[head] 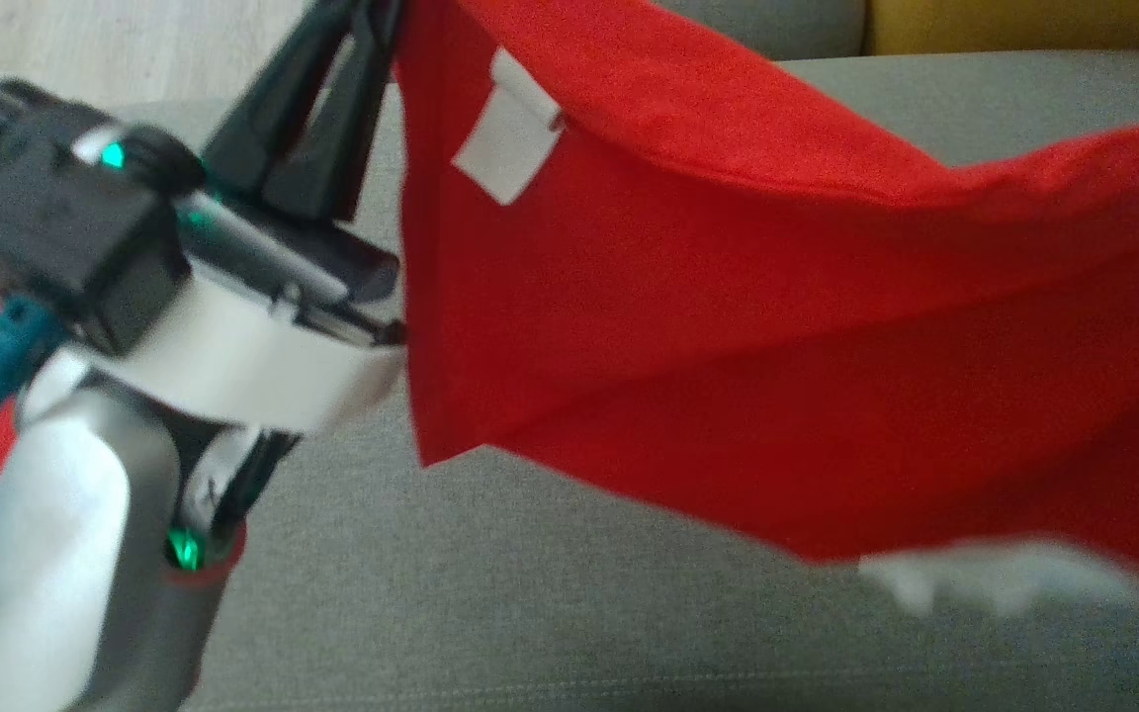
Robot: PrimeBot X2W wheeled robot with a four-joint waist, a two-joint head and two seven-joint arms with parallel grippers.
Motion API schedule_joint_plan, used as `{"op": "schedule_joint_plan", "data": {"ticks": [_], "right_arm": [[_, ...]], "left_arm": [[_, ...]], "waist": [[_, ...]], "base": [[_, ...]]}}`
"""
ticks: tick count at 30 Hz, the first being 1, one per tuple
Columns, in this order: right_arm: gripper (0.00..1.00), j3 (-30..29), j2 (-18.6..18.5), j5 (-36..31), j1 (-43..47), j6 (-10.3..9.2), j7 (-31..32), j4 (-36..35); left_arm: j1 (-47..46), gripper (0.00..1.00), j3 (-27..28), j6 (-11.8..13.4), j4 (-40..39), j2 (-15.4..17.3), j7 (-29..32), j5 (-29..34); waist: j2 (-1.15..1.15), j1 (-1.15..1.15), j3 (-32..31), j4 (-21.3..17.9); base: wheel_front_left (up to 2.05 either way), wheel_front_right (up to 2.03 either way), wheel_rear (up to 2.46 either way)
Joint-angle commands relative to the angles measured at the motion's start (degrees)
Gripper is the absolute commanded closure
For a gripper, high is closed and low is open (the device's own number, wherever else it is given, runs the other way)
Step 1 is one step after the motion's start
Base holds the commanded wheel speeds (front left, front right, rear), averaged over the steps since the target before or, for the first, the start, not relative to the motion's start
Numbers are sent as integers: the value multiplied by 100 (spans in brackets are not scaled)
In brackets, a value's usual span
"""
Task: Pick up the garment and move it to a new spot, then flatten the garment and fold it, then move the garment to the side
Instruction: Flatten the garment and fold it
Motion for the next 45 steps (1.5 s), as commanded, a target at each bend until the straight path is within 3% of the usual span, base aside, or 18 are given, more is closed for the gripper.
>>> {"op": "schedule_joint_plan", "data": {"ticks": [1, 5, 9, 12, 13, 15, 16, 20, 24, 30, 38, 45], "right_arm": [[100, 126, -76, 104, -214, 22, 124, -3], [100, 302, -72, 266, -485, 22, 172, 476], [100, 706, -90, 436, -1000, 22, -14, 1320], [100, 1109, -65, 506, -1595, 22, -342, 2082], [100, 1402, -30, 537, -2019, 22, -640, 2616], [100, 1722, 17, 603, -2469, 22, -948, 3174], [100, 1722, 17, 603, -2469, 22, -948, 3174], [100, 2356, 182, 694, -3191, 22, -1537, 4412], [100, 3051, 436, 832, -3453, 22, -1855, 5655], [100, 3937, 870, 1189, -3330, 22, -1968, 7201], [100, 4738, 1070, 1749, -2756, 22, -2141, 8068], [100, 5100, 692, 2246, -1732, 22, -2503, 7480]], "left_arm": [[-409, 100, 302, -24, -125, 145, 90, -37], [-732, 100, 336, -72, 252, 40, 169, -250], [-1210, 100, 373, -145, 1110, -191, 15, -493], [-1755, 100, 442, -185, 2081, -388, -338, -548], [-2158, 100, 501, -202, 2821, -512, -680, -539], [-2574, 100, 571, -203, 3570, -604, -1064, -504], [-2574, 100, 571, -203, 3570, -604, -1064, -504], [-3277, 100, 771, -151, 5071, -742, -1887, -519], [-3569, 100, 855, -270, 6485, -875, -2357, -650], [-3389, 100, 937, -398, 8074, -1032, -2492, -864], [-2729, 100, 933, -414, 8662, -1107, -2500, -1098], [-1778, 100, 788, -406, 8130, -1110, -2500, -1335]], "waist": [[0, 0, 29, -12], [0, 0, 163, -37], [0, 0, 368, -59], [0, 0, 510, -64], [0, 0, 563, -69], [0, 0, 619, -95], [0, 0, 619, -95], [0, 0, 707, -188], [0, 0, 829, -291], [0, 0, 1186, -420], [0, 0, 1425, -461], [0, 0, 1270, -473]], "base": [[0, 0, 0], [0, 0, 0], [0, 0, 0], [0, 0, 0], [0, 0, 0], [0, 0, 0], [0, 0, 0], [0, 0, 0], [0, 0, 0], [0, 0, 0], [0, 0, 0], [0, 0, 0]]}}
